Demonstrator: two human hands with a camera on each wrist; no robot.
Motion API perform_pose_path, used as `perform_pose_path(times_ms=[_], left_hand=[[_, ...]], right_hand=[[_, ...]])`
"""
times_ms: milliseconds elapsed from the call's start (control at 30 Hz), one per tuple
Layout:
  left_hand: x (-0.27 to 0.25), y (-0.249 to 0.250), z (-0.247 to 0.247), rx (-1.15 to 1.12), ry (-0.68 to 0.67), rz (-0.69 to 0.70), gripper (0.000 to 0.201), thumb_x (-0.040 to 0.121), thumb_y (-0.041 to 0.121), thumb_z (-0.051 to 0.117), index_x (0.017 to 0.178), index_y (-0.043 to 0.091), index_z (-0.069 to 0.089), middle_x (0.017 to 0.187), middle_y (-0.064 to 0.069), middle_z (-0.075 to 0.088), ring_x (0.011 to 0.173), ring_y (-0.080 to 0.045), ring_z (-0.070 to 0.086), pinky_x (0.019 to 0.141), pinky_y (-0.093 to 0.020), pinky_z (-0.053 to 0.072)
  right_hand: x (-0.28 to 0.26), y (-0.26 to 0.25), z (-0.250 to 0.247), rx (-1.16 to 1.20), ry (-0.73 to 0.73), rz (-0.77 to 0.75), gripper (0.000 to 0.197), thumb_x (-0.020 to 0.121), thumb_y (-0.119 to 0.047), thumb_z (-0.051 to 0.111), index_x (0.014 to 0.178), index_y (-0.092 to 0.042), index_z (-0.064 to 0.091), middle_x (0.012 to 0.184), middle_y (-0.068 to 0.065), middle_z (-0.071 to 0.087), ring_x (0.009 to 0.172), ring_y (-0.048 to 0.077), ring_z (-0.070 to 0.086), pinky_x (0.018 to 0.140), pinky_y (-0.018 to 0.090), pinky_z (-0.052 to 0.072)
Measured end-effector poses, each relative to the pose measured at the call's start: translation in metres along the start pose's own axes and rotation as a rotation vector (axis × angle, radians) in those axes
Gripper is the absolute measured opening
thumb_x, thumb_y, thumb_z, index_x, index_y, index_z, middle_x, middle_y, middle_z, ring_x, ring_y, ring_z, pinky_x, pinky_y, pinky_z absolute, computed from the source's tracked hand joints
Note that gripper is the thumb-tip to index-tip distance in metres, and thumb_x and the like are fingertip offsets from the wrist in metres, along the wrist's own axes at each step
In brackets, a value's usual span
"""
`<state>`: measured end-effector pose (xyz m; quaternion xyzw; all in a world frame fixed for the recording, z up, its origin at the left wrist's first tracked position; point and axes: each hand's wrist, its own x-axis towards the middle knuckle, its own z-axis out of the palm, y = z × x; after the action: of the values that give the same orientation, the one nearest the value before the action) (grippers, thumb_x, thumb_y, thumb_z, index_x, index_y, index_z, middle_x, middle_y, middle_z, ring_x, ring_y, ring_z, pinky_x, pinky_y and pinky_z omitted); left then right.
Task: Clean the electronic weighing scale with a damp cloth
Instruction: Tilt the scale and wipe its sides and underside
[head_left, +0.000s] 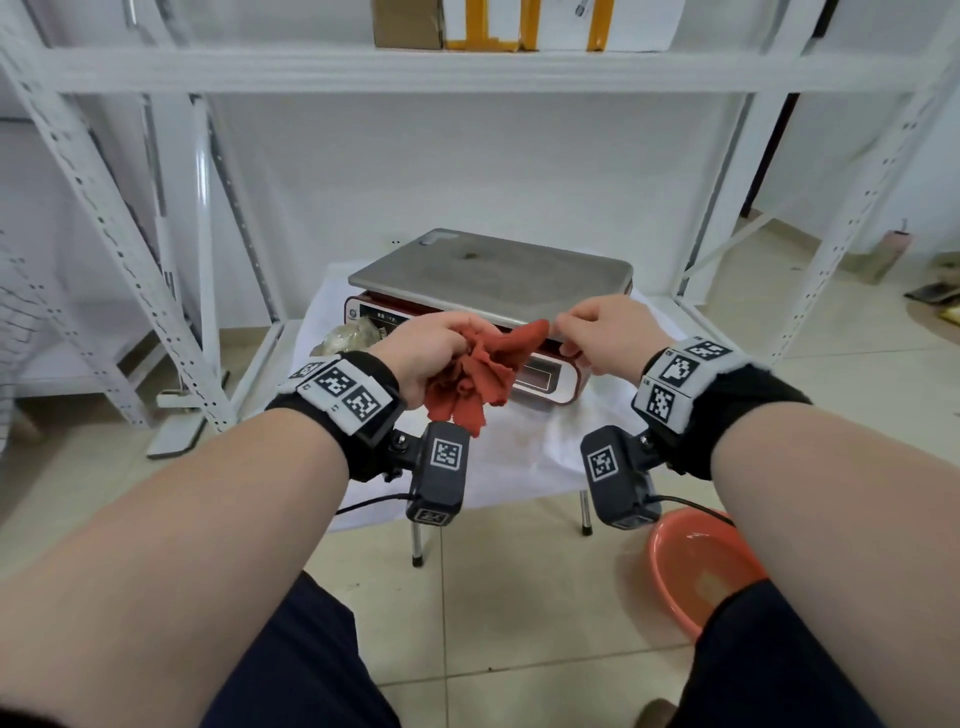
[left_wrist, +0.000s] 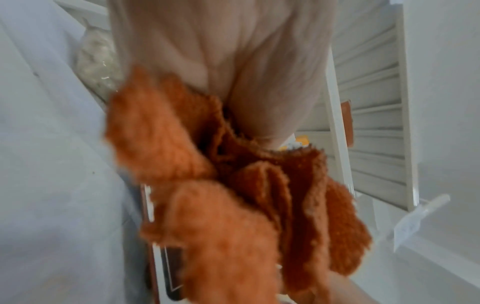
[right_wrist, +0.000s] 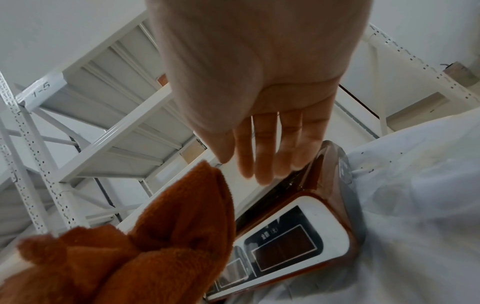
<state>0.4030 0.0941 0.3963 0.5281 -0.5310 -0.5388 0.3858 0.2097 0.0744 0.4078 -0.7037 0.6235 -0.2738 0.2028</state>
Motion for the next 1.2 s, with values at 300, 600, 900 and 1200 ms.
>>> perform_pose_path(times_ms=[300, 600, 900, 1200], left_hand=[[-0.009, 0.013, 0.006, 0.005, -0.238, -0.092, 0.019, 0.084, 0.008, 0.038, 0.088, -0.003, 0.054, 0.065, -0.027, 0.058, 0.046, -0.032, 0.058, 0.044, -0.033, 0.050], [-0.001, -0.004, 0.060, 0.302, -0.333, 0.002, 0.015, 0.088, -0.009, 0.049, 0.091, 0.006, 0.048, 0.055, -0.016, 0.064, 0.043, -0.031, 0.064, 0.041, -0.028, 0.050], [0.013, 0.022, 0.053, 0.240, -0.086, 0.043, 0.040, 0.080, -0.013, 0.028, 0.103, 0.010, 0.053, 0.057, -0.026, 0.055, 0.030, -0.028, 0.055, 0.030, -0.023, 0.041], [0.062, 0.032, -0.042, -0.110, 0.422, -0.067, 0.033, 0.079, 0.037, 0.061, 0.064, 0.007, 0.063, 0.045, -0.008, 0.056, 0.026, -0.017, 0.041, 0.039, -0.016, 0.035]], right_hand=[[-0.005, -0.001, -0.023, -0.026, -0.033, 0.080, 0.023, 0.087, -0.021, 0.053, 0.089, -0.007, 0.072, 0.087, 0.010, 0.073, 0.079, 0.030, 0.069, 0.079, 0.041, 0.058], [-0.029, 0.018, -0.028, -0.198, -0.170, 0.119, 0.023, 0.090, -0.019, 0.053, 0.096, -0.008, 0.072, 0.087, 0.003, 0.071, 0.087, 0.026, 0.069, 0.077, 0.034, 0.057], [-0.011, 0.030, -0.032, -0.039, -0.090, 0.235, 0.021, 0.092, -0.022, 0.046, 0.096, -0.012, 0.064, 0.092, 0.007, 0.069, 0.084, 0.029, 0.067, 0.080, 0.040, 0.058], [0.046, 0.023, -0.017, 0.277, -0.034, 0.531, 0.041, 0.096, -0.029, 0.042, 0.126, -0.002, 0.051, 0.120, 0.019, 0.056, 0.111, 0.033, 0.056, 0.101, 0.043, 0.045]])
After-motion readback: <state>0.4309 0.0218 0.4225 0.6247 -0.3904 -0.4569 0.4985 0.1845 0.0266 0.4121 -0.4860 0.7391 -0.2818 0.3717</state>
